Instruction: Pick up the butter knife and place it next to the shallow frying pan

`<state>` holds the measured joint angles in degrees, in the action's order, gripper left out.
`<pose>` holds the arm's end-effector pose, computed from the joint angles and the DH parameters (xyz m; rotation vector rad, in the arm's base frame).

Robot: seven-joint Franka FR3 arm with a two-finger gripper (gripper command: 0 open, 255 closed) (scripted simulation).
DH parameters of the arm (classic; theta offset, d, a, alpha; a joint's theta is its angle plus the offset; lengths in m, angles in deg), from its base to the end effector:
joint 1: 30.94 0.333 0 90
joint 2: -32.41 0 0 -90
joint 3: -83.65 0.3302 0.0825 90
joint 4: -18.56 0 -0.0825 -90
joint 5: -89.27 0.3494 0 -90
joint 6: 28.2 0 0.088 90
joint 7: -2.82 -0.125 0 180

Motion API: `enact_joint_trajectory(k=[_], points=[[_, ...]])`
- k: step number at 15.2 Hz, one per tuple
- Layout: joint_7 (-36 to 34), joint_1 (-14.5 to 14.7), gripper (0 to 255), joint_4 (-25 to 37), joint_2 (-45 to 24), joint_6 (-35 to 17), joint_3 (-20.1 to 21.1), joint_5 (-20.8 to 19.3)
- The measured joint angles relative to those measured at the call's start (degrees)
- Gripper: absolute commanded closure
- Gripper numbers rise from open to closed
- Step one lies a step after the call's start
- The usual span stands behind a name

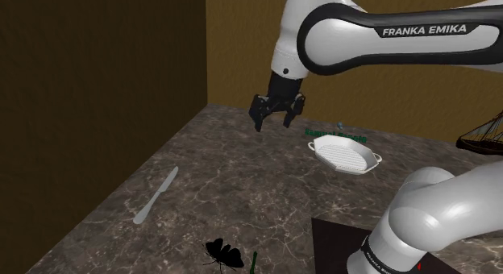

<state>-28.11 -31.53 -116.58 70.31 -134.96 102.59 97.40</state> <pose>0.3076 0.1413 0.5581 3.0940 -0.4724 0.2421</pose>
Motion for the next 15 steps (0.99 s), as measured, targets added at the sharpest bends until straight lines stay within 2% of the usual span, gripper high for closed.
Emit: enact_joint_trajectory(k=[4, 8, 11, 15], points=[[-9.4, -1.17, 0, 2.46, -5.99, -3.01, 6.54, 0.55], [-18.64, -3.4, 0, 5.75, -13.67, -6.42, 12.56, -0.99], [-26.8, -5.29, 0, 10.0, -20.9, -8.1, 17.5, -3.95], [-39.31, -6.85, 0, 16.33, -32.23, -9.58, 23.46, -10.96]])
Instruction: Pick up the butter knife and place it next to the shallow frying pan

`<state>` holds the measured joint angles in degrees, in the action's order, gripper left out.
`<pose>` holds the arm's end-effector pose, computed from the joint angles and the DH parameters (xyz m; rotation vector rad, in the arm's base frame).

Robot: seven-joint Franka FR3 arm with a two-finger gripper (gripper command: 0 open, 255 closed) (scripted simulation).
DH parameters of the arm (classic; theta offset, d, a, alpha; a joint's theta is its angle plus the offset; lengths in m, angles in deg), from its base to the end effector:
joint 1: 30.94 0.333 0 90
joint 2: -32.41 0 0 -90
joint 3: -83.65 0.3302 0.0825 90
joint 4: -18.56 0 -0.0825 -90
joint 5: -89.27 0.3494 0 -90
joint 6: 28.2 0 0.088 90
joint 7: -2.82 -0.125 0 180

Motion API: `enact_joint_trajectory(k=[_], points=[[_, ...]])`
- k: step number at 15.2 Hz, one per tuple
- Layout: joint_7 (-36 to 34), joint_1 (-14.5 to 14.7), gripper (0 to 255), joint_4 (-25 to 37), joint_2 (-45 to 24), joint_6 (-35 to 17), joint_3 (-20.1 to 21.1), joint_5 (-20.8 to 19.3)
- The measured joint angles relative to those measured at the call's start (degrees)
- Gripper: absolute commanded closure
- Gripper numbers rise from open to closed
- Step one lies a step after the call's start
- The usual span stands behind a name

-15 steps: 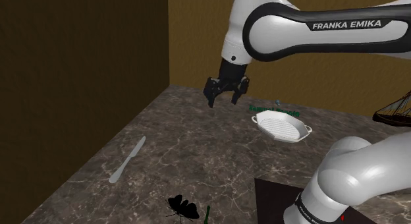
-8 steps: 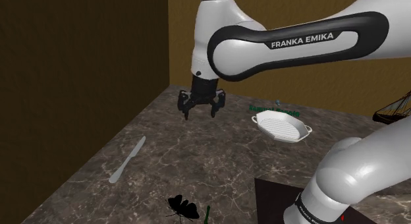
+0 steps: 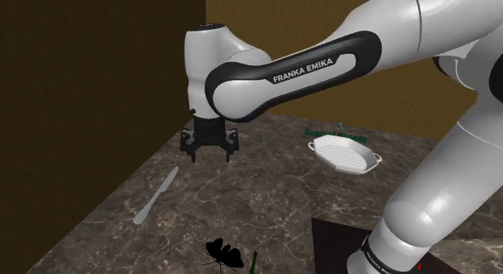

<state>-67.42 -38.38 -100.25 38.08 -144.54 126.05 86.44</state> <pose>0.4087 0.2914 0.4755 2.9566 -0.9080 0.1643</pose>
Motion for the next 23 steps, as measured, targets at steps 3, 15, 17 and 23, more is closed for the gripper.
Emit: enact_joint_trajectory(k=[3, 15, 17, 23], points=[[-9.44, 0.84, 0, 5.81, -9.53, 0.34, 2.19, -7.04], [-31.41, 17.07, 0, 35.56, -41.84, 8.07, -4.93, -24.66], [-32.03, 17.33, 0, 35.14, -42.74, 6.94, -5.33, -25.16], [-32.65, 17.36, 0, 33.84, -43.98, 4.61, -5.95, -26.03]])
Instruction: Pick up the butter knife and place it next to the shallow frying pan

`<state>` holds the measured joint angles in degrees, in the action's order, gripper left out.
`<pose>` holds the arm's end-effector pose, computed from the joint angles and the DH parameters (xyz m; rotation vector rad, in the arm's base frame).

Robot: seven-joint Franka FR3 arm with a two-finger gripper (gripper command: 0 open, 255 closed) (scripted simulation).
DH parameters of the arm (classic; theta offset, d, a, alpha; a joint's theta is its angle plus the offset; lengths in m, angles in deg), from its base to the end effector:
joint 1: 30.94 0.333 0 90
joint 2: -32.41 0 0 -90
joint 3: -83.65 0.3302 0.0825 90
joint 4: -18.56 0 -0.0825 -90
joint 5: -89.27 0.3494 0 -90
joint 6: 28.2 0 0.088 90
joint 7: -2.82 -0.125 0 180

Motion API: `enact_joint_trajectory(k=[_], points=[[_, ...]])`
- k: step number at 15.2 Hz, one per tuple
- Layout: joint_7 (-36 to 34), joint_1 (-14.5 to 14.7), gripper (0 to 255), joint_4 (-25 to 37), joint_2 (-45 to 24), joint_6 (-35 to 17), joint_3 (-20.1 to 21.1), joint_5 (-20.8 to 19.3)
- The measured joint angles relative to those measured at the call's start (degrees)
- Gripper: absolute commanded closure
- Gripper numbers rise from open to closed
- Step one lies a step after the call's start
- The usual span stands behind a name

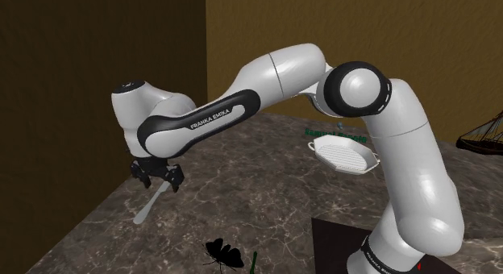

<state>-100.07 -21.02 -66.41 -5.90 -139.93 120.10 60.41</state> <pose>0.5464 0.3987 0.3395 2.7730 -1.2972 0.0930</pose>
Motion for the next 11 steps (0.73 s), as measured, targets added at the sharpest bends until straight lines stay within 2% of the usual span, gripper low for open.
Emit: enact_joint_trajectory(k=[5, 6, 11], points=[[-0.01, 0.02, 0, 0.01, -0.07, -0.07, -0.03, -0.04], [-0.01, 0.02, 255, 0.01, -0.07, -0.07, -0.03, -0.04], [-0.15, -0.21, 255, -0.4, 0.72, -0.76, 0.25, 0.07]])
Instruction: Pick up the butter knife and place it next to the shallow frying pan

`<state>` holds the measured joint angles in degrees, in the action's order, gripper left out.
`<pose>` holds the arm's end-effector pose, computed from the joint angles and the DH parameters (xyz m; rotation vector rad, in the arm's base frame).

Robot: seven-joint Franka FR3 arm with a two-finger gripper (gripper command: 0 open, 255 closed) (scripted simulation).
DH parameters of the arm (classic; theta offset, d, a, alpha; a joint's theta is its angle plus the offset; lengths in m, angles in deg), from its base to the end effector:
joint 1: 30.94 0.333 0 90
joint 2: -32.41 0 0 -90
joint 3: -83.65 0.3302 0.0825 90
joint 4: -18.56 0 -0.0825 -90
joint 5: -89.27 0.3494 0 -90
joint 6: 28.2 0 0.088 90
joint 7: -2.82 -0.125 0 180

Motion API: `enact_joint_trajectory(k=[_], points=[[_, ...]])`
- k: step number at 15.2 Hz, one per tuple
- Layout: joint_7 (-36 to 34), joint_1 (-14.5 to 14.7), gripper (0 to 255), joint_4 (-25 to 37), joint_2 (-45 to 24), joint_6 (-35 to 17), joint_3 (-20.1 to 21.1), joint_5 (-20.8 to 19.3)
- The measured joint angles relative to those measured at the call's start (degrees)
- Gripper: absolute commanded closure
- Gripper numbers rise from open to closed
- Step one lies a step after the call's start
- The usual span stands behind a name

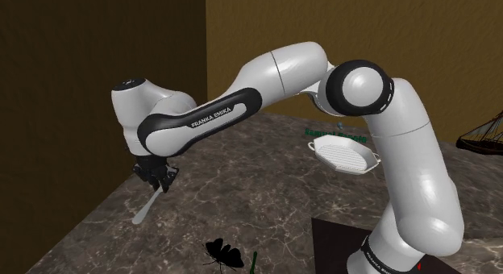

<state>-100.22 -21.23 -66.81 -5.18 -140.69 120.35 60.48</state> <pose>0.5454 0.4000 0.3462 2.7875 -1.3050 0.1056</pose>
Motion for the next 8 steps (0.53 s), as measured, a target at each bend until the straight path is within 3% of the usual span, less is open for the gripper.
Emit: enact_joint_trajectory(k=[8], points=[[0.52, 0.15, 255, 1.18, -0.04, 1.98, 0.1, 0.38]])
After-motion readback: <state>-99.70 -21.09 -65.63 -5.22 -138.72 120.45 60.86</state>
